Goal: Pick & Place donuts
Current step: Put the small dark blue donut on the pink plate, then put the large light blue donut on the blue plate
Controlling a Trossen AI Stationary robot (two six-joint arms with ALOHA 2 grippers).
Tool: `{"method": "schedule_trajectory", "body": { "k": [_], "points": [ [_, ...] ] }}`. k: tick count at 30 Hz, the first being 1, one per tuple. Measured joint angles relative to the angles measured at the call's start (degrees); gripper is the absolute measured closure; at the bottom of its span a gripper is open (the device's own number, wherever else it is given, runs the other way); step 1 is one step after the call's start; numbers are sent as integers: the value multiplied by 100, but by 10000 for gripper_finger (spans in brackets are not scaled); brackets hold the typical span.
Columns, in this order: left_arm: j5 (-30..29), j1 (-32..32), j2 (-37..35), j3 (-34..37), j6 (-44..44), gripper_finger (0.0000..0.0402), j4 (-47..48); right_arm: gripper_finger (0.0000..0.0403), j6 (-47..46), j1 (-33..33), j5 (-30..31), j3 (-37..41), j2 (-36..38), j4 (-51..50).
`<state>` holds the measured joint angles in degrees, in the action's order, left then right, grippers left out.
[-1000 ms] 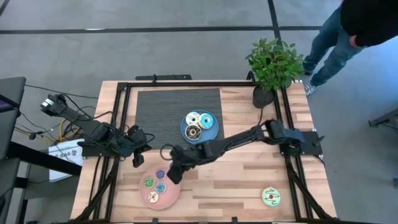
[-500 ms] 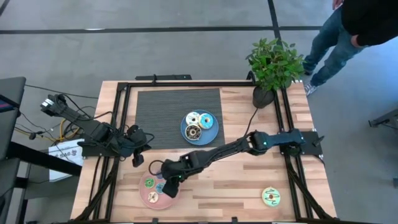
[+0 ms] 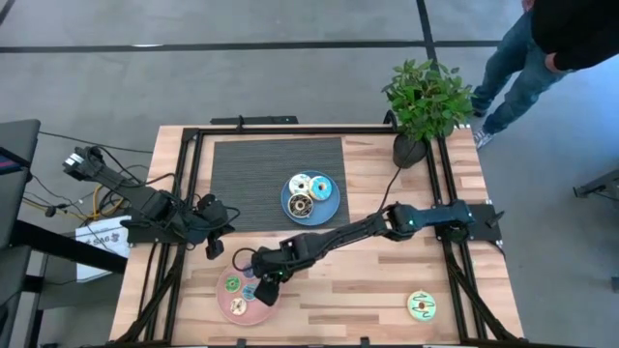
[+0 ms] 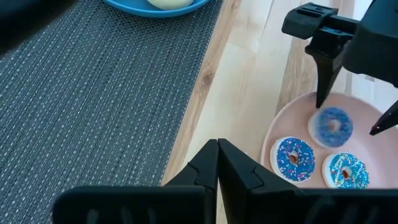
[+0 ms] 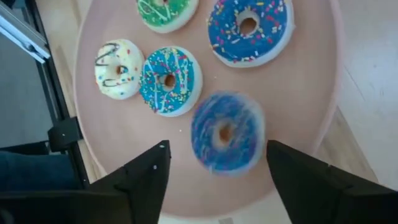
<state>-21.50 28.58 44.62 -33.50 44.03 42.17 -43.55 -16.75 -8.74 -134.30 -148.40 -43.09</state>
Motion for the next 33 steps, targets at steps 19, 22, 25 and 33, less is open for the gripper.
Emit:
{"method": "schedule_trajectory", "body": {
  "k": [19,22,25,33],
  "points": [
    [22,-2,0,0,78,401,-11,126,434,258,316,-1,1123,-1118],
    [26,-1,0,0,166,401,-9,126,632,269,313,-2,1351,-1603],
    [28,0,0,0,308,401,-30,128,780,184,482,-2,1516,-2232],
    [53,-2,0,0,385,401,-492,129,905,-443,772,2,1591,-3186]
  ]
}}
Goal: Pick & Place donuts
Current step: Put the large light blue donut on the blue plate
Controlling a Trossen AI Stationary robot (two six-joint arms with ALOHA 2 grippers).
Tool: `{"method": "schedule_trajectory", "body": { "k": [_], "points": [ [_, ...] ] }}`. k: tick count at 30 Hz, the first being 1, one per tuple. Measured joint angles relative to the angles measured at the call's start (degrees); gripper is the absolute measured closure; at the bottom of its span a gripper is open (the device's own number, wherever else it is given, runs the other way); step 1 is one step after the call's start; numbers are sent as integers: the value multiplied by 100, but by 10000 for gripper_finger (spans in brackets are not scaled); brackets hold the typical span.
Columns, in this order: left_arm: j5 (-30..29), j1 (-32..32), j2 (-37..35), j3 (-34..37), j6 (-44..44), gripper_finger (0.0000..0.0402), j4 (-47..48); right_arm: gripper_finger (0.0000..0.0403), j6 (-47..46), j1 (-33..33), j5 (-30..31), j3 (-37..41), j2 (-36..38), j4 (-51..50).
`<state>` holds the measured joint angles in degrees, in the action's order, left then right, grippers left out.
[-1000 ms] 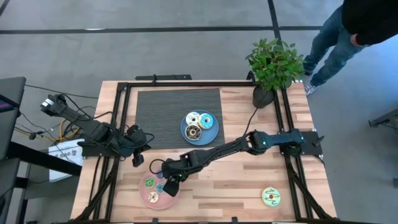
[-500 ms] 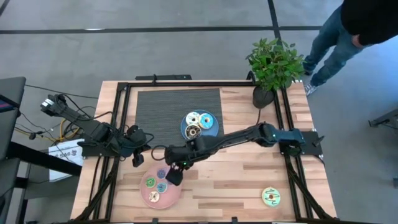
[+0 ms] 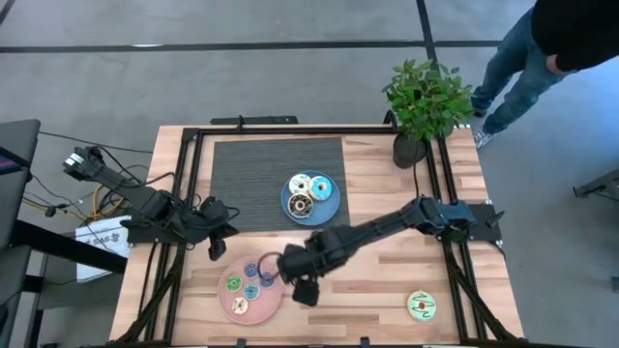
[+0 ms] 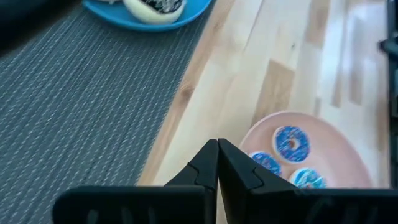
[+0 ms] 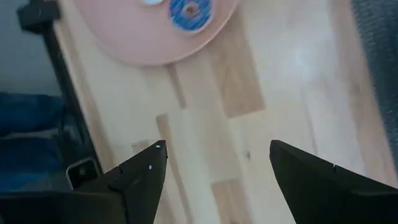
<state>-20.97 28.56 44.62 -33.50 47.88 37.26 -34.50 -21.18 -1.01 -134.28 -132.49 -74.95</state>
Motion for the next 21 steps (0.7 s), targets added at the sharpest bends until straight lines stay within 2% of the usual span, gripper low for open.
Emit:
{"method": "schedule_trajectory", "body": {
  "k": [13,17,21],
  "points": [
    [-72,1,0,0,-4,401,-618,129,-706,-798,699,140,208,-1213],
    [-79,2,0,0,7,401,-783,129,-1160,-1089,856,1057,887,-1108],
    [-81,0,0,0,9,401,-809,129,-1640,-1328,810,2641,1701,-11]
  ]
}}
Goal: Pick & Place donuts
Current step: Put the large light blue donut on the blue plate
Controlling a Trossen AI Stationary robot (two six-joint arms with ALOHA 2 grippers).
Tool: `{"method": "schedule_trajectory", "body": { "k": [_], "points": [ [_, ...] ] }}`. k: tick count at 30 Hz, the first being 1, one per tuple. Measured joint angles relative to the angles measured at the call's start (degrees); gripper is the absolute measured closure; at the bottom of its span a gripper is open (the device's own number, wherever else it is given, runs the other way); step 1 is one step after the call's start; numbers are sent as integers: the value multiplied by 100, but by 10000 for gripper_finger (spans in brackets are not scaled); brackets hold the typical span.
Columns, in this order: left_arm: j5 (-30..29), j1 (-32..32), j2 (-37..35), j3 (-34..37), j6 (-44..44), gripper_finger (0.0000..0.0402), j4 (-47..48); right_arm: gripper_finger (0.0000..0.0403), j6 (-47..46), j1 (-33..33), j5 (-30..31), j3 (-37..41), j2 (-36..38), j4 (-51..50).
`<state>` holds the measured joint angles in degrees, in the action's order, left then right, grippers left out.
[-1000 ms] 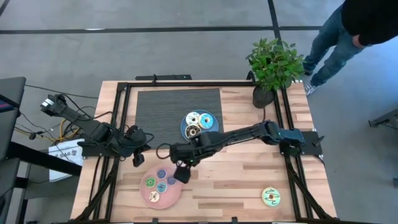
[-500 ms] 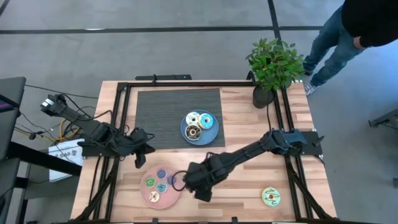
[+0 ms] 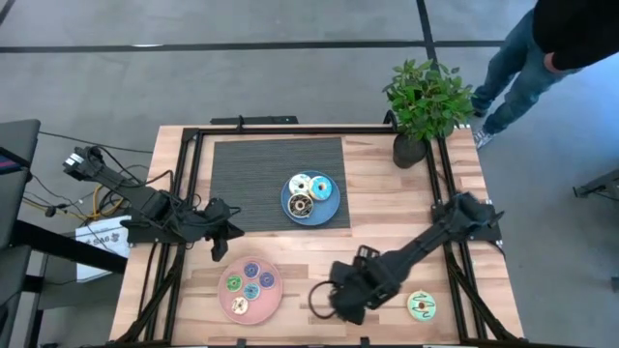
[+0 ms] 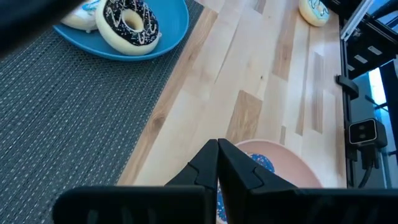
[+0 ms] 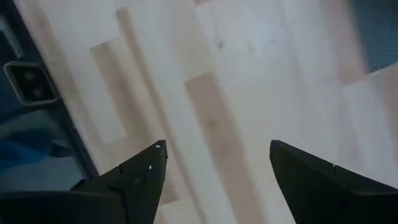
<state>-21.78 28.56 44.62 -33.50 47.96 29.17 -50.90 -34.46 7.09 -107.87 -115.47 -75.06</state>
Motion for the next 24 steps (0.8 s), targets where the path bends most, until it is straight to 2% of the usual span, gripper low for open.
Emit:
{"method": "schedule_trajectory", "body": {
  "k": [5,11,16,20,24],
  "points": [
    [7,0,0,0,-9,401,0,129,-461,-245,-227,1749,942,1449],
    [-13,2,0,0,-25,401,2,129,-1317,-720,185,2947,1919,1578],
    [-15,1,0,0,-6,401,2,129,-2188,-1464,449,3547,2690,1541],
    [-16,2,0,0,-4,401,2,129,-2902,-1927,514,3812,3030,1538],
    [-20,2,0,0,-2,401,2,129,-2899,-2174,510,3868,3043,1556]
  ]
}}
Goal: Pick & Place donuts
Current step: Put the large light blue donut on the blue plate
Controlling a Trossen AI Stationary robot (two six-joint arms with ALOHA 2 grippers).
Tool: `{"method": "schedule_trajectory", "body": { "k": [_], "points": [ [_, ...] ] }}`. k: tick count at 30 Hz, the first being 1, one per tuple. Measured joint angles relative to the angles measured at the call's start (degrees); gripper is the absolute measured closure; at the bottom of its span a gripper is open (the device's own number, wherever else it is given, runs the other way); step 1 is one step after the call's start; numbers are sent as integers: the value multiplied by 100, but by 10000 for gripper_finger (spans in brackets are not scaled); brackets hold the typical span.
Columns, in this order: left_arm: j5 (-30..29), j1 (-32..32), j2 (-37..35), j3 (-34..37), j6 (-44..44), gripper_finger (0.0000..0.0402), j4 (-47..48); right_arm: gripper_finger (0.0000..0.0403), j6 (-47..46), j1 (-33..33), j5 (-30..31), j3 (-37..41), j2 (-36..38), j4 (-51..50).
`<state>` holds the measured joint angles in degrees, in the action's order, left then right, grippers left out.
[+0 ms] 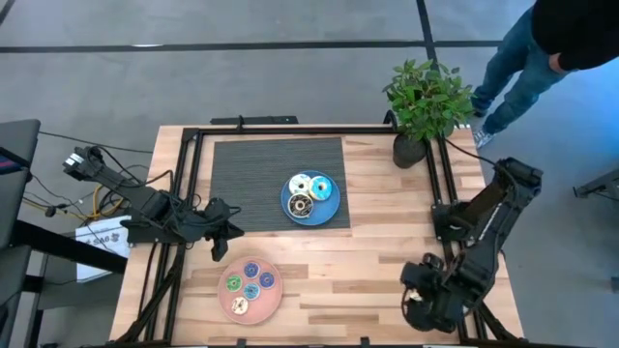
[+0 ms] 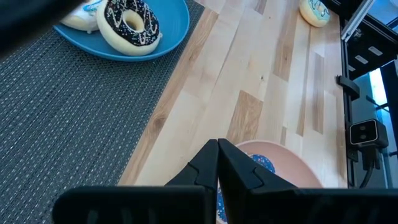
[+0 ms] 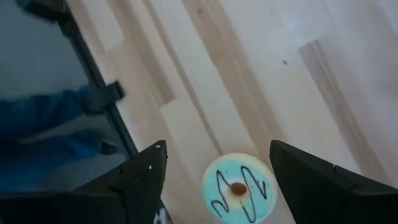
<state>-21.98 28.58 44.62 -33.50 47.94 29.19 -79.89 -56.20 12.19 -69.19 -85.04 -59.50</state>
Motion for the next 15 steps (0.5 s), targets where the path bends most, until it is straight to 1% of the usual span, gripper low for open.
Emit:
{"method": "schedule_trajectory", "body": {
  "k": [4,7,9,15],
  "points": [
    [-2,0,0,0,2,401,0,129,499,-1,-22,4,-142,4],
    [4,0,0,0,4,401,0,129,575,0,-31,4,-307,-28],
    [7,-1,0,0,7,401,0,129,667,-46,-160,2,-412,-20],
    [9,0,0,0,-7,401,2,129,658,-312,-348,2,-877,-24]
  ]
}}
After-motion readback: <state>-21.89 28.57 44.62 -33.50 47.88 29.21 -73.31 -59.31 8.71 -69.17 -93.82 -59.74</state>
